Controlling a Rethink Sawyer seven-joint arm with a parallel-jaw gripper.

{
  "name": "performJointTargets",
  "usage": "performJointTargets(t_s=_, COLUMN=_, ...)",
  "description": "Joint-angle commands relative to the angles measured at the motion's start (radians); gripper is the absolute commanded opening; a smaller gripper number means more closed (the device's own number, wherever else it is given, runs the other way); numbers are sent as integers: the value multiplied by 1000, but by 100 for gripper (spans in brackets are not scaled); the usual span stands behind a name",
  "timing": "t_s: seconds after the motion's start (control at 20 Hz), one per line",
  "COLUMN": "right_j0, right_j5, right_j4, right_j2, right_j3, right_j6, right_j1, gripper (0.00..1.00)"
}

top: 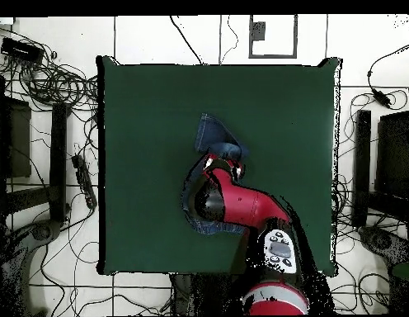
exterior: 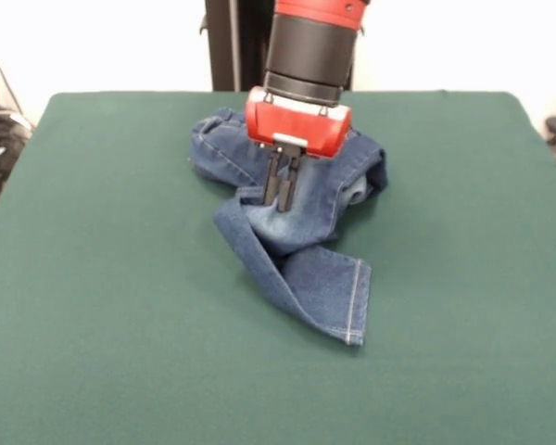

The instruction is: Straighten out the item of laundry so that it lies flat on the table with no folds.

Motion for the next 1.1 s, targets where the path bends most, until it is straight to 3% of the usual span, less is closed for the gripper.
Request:
performJointTargets(t_s=0.05, right_j0=51, right_j5=181, right_j4=4, right_j2=142, right_j3=-2, right_j6=90, right_j1=13, gripper=0)
performJointTargets(t_s=0.3, right_j0=142, right_j5=279, right_j4=91, right_j2=79, right_j3=-11, right_j6=176, right_j1=-33, gripper=0)
performJointTargets(t_s=0.45, right_j0=180, right_j5=318, right_j4=157, right_j2=100, right_j3=11, right_j6=243, right_j1=-47, gripper=0)
performJointTargets(t_s=0.7, right_j0=335, right_j5=367, right_j4=300, right_j2=12, right_j3=1, right_j6=376, right_j1=-40, gripper=0)
performJointTargets(t_s=1.1, right_j0=494, right_j5=436, right_j4=496, right_j2=-55, right_j3=-55, right_j6=509, right_j1=-4, gripper=0)
